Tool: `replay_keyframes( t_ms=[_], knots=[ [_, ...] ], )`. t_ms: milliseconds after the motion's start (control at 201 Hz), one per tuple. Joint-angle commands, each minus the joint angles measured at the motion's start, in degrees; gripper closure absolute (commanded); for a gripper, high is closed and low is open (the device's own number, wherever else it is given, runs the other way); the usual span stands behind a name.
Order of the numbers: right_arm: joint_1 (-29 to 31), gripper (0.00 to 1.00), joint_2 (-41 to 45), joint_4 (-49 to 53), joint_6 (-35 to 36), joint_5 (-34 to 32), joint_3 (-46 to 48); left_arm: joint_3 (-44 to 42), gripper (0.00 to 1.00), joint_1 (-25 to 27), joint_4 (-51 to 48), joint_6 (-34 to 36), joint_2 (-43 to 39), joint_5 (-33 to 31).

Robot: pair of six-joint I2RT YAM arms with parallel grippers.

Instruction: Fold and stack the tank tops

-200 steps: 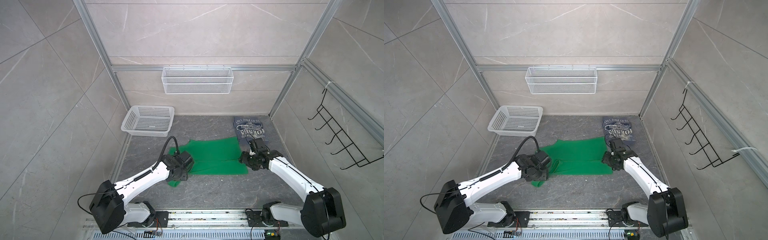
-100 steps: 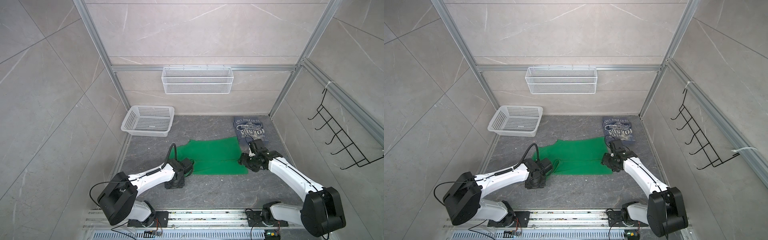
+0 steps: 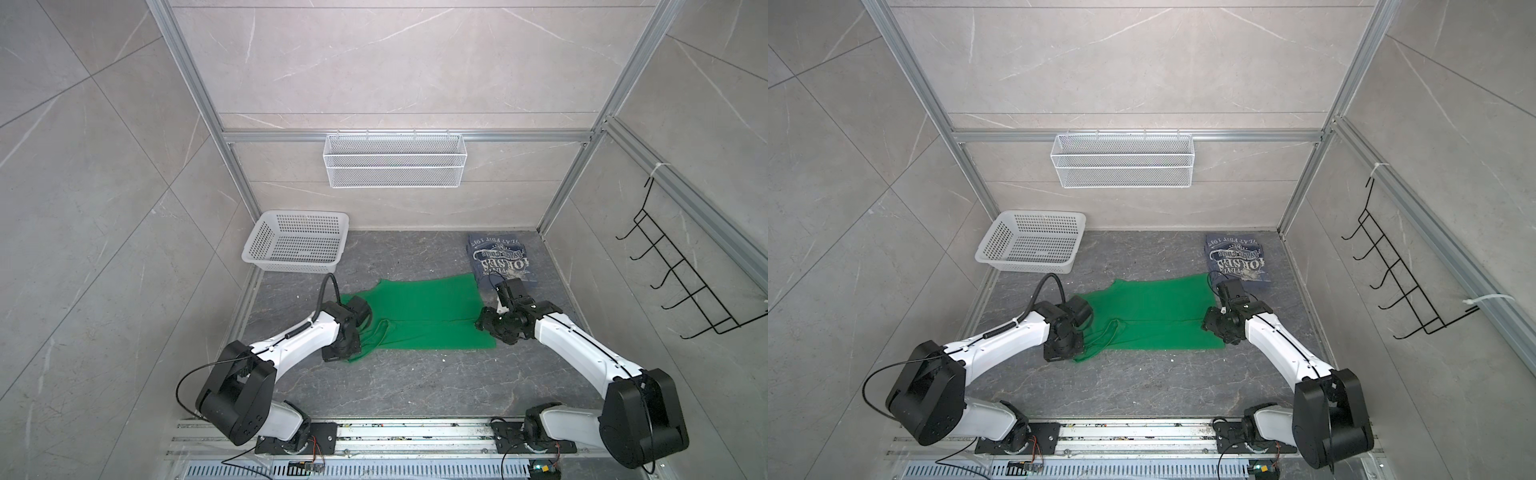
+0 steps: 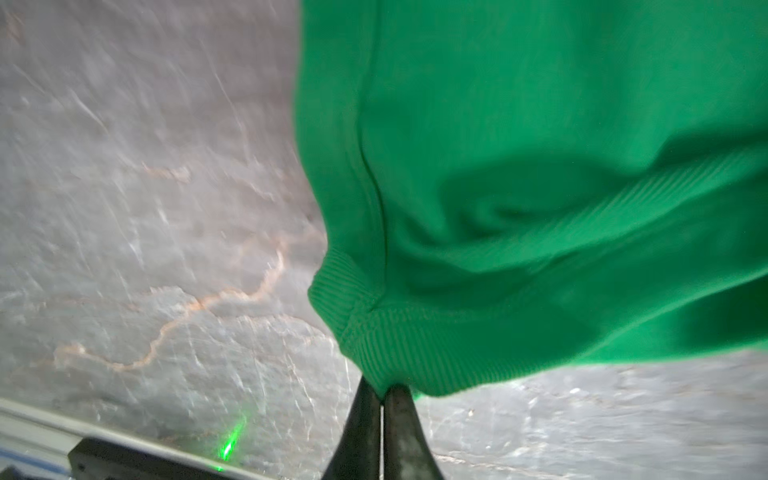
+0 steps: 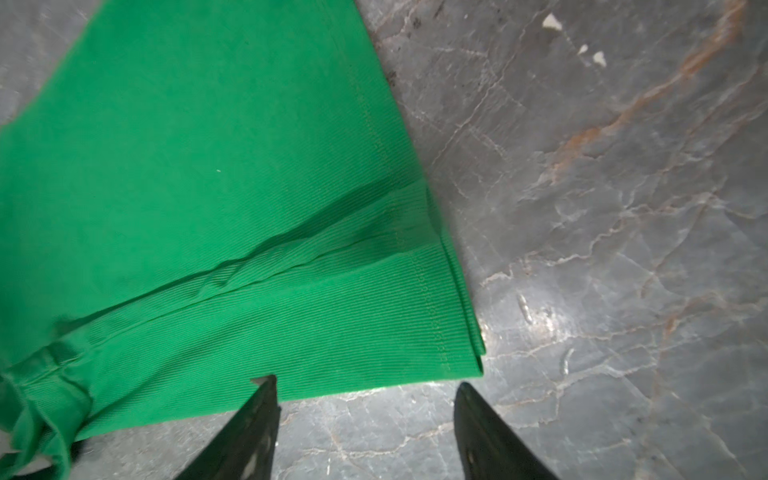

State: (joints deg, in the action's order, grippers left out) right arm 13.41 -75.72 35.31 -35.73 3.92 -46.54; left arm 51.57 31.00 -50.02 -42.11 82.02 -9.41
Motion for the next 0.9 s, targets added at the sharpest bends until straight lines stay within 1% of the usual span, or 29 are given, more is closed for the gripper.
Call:
replay_keyframes(
  t_ms=[0, 85, 154, 184, 219, 294, 343, 393, 453, 518, 617, 707, 767, 821, 891],
  knots=[
    [-0.03, 0.32, -3.33, -0.71, 1.6, -1.71, -1.61, 3.22, 0.95, -5.82, 2.63, 7.25, -0.07, 5.46],
    [-0.05, 0.33, -4.57, -1.54, 1.54, -1.48, -2.1, 3.71, 0.95, -10.97, 4.96, 9.0, 2.64, 8.87],
    [-0.05, 0.33, -5.34, -1.69, 1.64, -1.46, -2.63, 3.97, 0.95, -14.56, 7.47, 9.27, 4.96, 14.36],
    [-0.01, 0.33, -5.55, -1.87, 1.69, -1.46, -2.86, 4.13, 0.92, -15.36, 8.51, 9.2, 5.6, 14.97],
    [-0.09, 0.33, -5.87, -1.91, 1.79, -1.56, -3.04, 4.55, 0.85, -16.0, 8.96, 8.83, 6.35, 13.48],
    [-0.05, 0.33, -6.28, -1.99, 1.94, -1.62, -3.45, 6.43, 0.76, -17.08, 8.08, 8.6, 7.97, 7.83],
    [0.0, 0.33, -6.45, -2.0, 1.98, -1.81, -3.55, 7.16, 0.69, -18.25, 8.06, 8.29, 8.69, 5.57],
    [-0.05, 0.33, -6.54, -1.82, 2.09, -1.82, -3.64, 7.75, 0.6, -18.97, 8.13, 7.99, 8.99, 2.76],
    [0.0, 0.33, -6.46, -1.57, 2.43, -1.88, -3.74, 8.69, 0.54, -19.16, 7.05, 7.6, 8.99, -1.52],
    [-0.02, 0.33, -6.2, -1.3, 2.76, -2.25, -3.79, 9.01, 0.51, -19.08, 6.03, 7.31, 7.73, -4.57],
    [0.02, 0.33, -5.93, -1.21, 3.55, -2.55, -4.0, 8.29, 0.43, -15.77, 4.12, 6.74, 2.99, -10.11],
    [-0.07, 0.33, -6.64, -1.62, 3.77, -3.18, -4.3, 8.5, 0.43, -11.23, 1.99, 5.23, -0.56, -12.71],
    [-0.12, 0.33, -7.6, -2.28, 3.74, -2.86, -4.81, 9.21, 0.43, -7.12, 1.99, 4.39, -1.8, -11.5],
    [-0.07, 0.33, -8.48, -3.46, 3.84, -0.99, -5.39, 10.38, 0.43, -1.64, 3.7, 4.25, -1.39, -10.55],
    [-0.12, 0.32, -9.29, -5.49, 3.56, 1.5, -5.83, 12.85, 0.43, 4.32, 6.86, 4.37, 1.79, -5.8]
  ],
)
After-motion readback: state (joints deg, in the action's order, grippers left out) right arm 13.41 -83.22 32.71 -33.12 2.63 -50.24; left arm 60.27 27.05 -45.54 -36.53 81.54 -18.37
